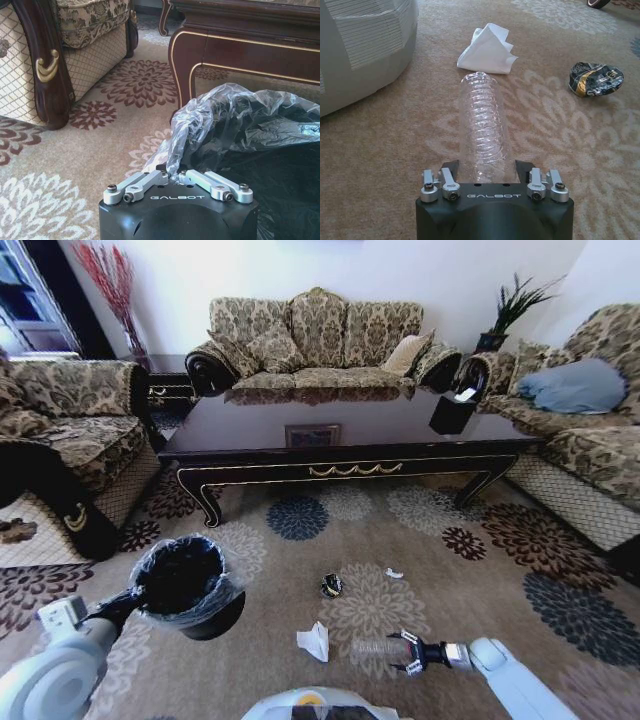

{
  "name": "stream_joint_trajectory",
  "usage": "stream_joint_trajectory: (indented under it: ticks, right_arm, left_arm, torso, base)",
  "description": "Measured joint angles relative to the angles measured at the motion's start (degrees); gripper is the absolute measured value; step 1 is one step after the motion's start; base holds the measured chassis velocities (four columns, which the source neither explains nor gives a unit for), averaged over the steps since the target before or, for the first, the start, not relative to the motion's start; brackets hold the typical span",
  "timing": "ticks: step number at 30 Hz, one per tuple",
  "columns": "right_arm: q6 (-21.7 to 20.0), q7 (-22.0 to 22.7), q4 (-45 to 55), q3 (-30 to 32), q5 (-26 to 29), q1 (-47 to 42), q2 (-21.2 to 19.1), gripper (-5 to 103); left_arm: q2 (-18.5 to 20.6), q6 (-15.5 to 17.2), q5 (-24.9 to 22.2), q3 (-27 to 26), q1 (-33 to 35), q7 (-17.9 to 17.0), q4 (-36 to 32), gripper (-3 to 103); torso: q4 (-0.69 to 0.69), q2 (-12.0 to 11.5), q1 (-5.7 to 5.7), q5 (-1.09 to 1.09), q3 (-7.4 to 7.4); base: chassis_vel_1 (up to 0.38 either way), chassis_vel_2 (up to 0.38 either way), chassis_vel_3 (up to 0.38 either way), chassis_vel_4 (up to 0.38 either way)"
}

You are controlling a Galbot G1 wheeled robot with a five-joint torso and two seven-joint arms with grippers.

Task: Move to the front of the table and pick up the trash from the floor, then place it into the trash bin.

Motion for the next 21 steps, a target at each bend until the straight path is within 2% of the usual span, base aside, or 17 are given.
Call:
stream_joint_trajectory:
  ticks: [3, 4, 8, 9, 12, 16, 20, 21]
  right_arm:
    - [0.1, 0.0, 0.0, 0.1, 0.9, -0.1, 0.0, 52]
    - [0.1, 0.0, 0.0, 0.1, 0.9, -0.1, 0.0, 52]
    - [0.1, 0.1, 1.0, 0.1, 5.0, -0.6, -0.7, 37]
    - [0.1, 0.1, 1.0, 0.1, 5.0, -0.6, -0.7, 37]
    - [-0.2, 0.1, 2.9, 1.0, 10.1, -1.4, -1.9, 28]
    - [-1.0, 0.7, 5.2, 2.3, 14.8, -2.2, -3.2, 23]
    - [-2.6, 3.5, 12.2, 4.6, 21.4, -3.7, -6.2, 23]
    - [-2.6, 3.5, 12.2, 4.6, 21.4, -3.7, -6.2, 23]
  left_arm:
    - [-0.1, -0.1, 0.2, 0.2, 0.2, 0.0, -0.2, 4]
    - [-0.1, -0.1, 0.2, 0.2, 0.2, 0.0, -0.2, 4]
    - [-0.4, -0.1, 0.7, 0.7, 0.3, 0.0, -0.2, 4]
    - [-0.4, -0.1, 0.7, 0.7, 0.3, 0.0, -0.2, 4]
    - [-0.6, -0.1, 0.9, 1.7, 0.3, 0.0, -0.4, 4]
    - [-1.0, -0.2, 1.5, 3.0, 0.1, 0.0, -0.5, 4]
    - [-1.9, -0.2, 2.6, 5.9, -0.2, 0.1, -0.5, 4]
    - [-1.9, -0.2, 2.6, 5.9, -0.2, 0.1, -0.5, 4]
  torso:
    - [0.00, 0.0, 0.00, 0.01, 0.00]
    - [0.00, 0.0, 0.00, 0.01, 0.00]
    - [0.00, 0.0, 0.00, 0.00, 0.00]
    - [0.00, 0.0, 0.00, 0.00, 0.00]
    - [0.00, 0.0, 0.00, 0.01, 0.00]
    - [-0.01, 0.0, 0.00, 0.01, 0.00]
    - [0.00, 0.0, 0.00, 0.00, 0.00]
    - [0.00, 0.0, 0.00, 0.00, 0.00]
  base:
    - [0.000, 0.000, 0.000, 0.000]
    - [0.000, 0.000, 0.000, 0.000]
    - [0.000, 0.000, 0.000, 0.000]
    - [0.000, 0.000, 0.000, 0.000]
    - [0.000, 0.000, 0.000, 0.000]
    - [0.000, 0.000, 0.000, 0.000]
    - [0.000, 0.000, 0.000, 0.000]
    - [0.000, 0.000, 0.000, 0.000]
